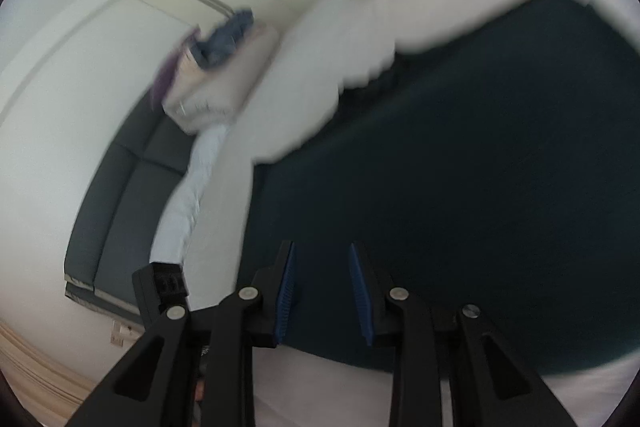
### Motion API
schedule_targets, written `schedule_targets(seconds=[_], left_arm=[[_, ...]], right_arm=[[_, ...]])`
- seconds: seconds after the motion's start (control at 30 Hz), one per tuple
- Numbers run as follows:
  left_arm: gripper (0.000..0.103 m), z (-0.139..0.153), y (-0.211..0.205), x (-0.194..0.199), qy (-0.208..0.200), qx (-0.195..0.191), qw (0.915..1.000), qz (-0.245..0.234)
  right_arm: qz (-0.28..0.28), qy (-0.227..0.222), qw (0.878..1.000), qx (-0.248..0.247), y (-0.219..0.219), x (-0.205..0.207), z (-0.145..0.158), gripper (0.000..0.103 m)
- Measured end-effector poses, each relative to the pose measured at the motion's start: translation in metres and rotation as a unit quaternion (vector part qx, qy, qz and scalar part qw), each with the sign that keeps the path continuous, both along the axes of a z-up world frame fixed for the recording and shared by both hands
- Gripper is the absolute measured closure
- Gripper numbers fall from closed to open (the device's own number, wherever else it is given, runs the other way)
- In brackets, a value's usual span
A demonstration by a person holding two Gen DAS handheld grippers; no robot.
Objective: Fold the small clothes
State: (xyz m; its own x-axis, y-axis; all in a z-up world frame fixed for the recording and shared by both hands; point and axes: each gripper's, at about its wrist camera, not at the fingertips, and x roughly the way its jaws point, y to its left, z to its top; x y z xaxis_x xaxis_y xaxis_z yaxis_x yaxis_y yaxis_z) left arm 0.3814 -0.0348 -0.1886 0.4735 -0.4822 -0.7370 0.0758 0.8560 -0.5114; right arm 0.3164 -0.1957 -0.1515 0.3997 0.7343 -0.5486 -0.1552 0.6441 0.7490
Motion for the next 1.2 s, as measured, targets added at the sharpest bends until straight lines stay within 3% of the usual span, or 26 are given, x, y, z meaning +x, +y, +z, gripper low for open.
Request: schedule_targets(seconds=[0.07,0.13,0.2,0.33,0.47,0.5,0.6,0.63,0.7,0.73,0.77,0.83,0.9,0.97,1.03,1.1,1.17,1.2], left_arm=[[0.091,-0.005,0.011,-0.005,-0.011,-0.027,0.9996,0.001],[0.091,-0.003,0.016,-0.009,-0.011,-0.026,0.9996,0.0],[0.091,-0.001,0.02,-0.013,-0.013,-0.02,0.9997,0.0],[0.091,-0.001,0.043,-0.025,-0.009,-0.046,0.9986,0.025],[0.091,-0.003,0.077,-0.041,0.001,-0.091,0.9938,0.063],[0.091,-0.001,0.092,-0.048,0.002,-0.099,0.9914,0.086],[0.091,0.011,0.126,-0.062,-0.011,-0.114,0.984,0.136],[0.09,0.015,0.136,-0.064,-0.015,-0.121,0.9811,0.15],[0.085,0.023,0.154,-0.062,-0.02,-0.152,0.9745,0.164],[0.073,0.025,0.159,-0.06,-0.021,-0.164,0.9725,0.165],[0.042,0.027,0.164,-0.057,-0.02,-0.179,0.9696,0.166],[0.009,0.031,0.167,-0.054,-0.026,-0.197,0.9641,0.176],[0.009,0.032,0.162,-0.049,-0.04,-0.205,0.9624,0.174],[0.009,0.023,0.155,-0.037,-0.009,-0.201,0.9669,0.157],[0.009,0.009,0.148,-0.024,0.027,-0.189,0.9694,0.155],[0.009,0.005,0.143,-0.016,0.024,-0.181,0.9727,0.144],[0.009,0.002,0.138,-0.008,0.03,-0.171,0.9751,0.138],[0.009,0.001,0.136,-0.004,0.034,-0.171,0.975,0.138]], right_arm=[[0.026,0.036,0.999,-0.021,0.017,0.001,-0.03,0.076],[0.022,0.009,0.999,-0.024,0.011,-0.003,-0.034,0.095],[-0.001,0.023,1.0,-0.002,-0.013,-0.007,-0.039,0.103],[-0.076,0.027,0.997,-0.016,-0.072,-0.024,-0.034,0.103],[-0.196,0.041,0.979,-0.041,-0.153,-0.046,-0.019,0.103],[-0.217,0.042,0.974,-0.049,-0.162,-0.051,-0.013,0.101],[-0.248,0.023,0.966,-0.07,-0.164,-0.06,0.011,0.068],[-0.242,0.014,0.968,-0.065,-0.155,-0.06,0.016,0.061],[-0.194,-0.005,0.98,-0.047,-0.125,-0.043,0.026,0.06],[-0.162,-0.014,0.986,-0.043,-0.099,-0.032,0.03,0.06],[-0.135,-0.021,0.99,-0.037,-0.078,-0.024,0.033,0.059],[-0.089,-0.025,0.996,-0.017,-0.04,-0.006,0.034,0.058],[-0.037,-0.031,0.999,-0.009,0.007,0.015,0.034,0.057],[0.009,-0.035,0.999,-0.007,0.048,0.032,0.026,0.049],[0.023,-0.023,0.999,-0.015,0.065,0.038,0.015,0.047],[0.043,-0.005,0.999,-0.017,0.076,0.049,-0.006,0.046],[0.038,0.006,0.999,-0.034,0.056,0.042,-0.025,0.059],[0.035,0.007,0.999,-0.024,0.047,0.043,-0.029,0.074]])
